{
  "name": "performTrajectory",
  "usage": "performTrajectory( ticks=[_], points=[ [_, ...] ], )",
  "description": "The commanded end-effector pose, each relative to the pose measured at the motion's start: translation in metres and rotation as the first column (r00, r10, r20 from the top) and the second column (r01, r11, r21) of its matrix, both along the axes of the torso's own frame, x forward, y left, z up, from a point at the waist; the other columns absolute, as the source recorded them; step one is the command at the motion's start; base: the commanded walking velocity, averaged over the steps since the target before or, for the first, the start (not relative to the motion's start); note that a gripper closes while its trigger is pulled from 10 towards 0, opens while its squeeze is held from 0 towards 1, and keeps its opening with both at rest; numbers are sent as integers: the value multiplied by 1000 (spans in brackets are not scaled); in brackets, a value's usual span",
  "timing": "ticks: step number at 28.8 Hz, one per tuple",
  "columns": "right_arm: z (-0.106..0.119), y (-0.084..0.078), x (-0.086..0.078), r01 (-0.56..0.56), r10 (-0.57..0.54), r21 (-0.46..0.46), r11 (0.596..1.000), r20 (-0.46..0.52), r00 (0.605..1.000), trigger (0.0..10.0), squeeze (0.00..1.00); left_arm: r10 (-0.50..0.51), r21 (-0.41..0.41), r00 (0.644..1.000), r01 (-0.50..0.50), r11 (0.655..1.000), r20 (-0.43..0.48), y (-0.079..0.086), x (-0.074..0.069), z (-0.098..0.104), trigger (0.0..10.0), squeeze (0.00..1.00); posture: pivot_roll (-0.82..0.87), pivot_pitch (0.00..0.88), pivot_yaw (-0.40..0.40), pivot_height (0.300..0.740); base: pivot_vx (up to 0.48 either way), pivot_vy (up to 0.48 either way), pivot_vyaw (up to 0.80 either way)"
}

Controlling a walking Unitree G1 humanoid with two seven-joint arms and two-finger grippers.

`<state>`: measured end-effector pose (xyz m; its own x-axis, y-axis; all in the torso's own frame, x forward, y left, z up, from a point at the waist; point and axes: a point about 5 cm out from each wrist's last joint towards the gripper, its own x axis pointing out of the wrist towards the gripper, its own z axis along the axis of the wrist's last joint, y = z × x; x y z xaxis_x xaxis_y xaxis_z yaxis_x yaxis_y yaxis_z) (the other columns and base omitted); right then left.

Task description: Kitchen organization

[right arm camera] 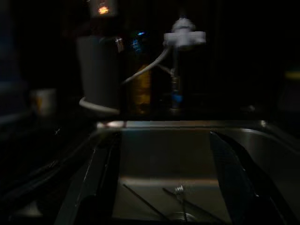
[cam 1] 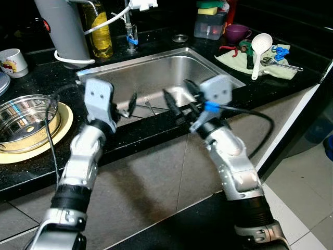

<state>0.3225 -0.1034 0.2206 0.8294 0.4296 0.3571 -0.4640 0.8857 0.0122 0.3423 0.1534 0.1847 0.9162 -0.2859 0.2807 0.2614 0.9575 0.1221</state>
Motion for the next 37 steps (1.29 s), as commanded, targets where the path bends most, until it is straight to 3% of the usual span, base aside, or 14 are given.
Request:
performTrajectory(
  ticks=[1,5,13,17,25,32,37],
  points=[
    [-6,-6,0,-16,19,66,998,-39,999,10000,0,-26,-8,1000,26,1000,1,-3,-4,1,10000,0,20,0,22,740,0,0,0],
    [-8,-15,-1,-48,53,108,993,-42,998,10000,0,-37,-10,999,37,999,-10,-4,-11,-1,10000,0,20,0,22,740,0,0,0],
    [-24,-40,1,1,7,94,996,-90,996,10000,0,-31,24,996,33,999,-79,0,-28,-22,10000,0,23,0,24,740,0,0,0],
    [-30,-50,1,14,2,138,990,-117,993,10000,0,-20,41,993,25,999,-116,3,-37,-33,10000,0,28,0,23,740,0,0,0],
    [-50,-48,-14,-182,233,277,943,-163,959,10000,0,-15,50,985,24,998,-172,8,-48,-47,10000,0,34,0,20,740,0,0,0],
    [-54,-48,-17,-201,264,323,925,-163,951,10000,0,-30,36,988,36,999,-152,4,-51,-41,10000,0,33,0,20,740,0,0,0],
    [-55,-42,-16,-239,308,334,912,-172,936,10000,0,-17,58,999,20,998,-40,-3,-46,-12,10000,0,45,0,11,740,0,0,0]
  ],
)
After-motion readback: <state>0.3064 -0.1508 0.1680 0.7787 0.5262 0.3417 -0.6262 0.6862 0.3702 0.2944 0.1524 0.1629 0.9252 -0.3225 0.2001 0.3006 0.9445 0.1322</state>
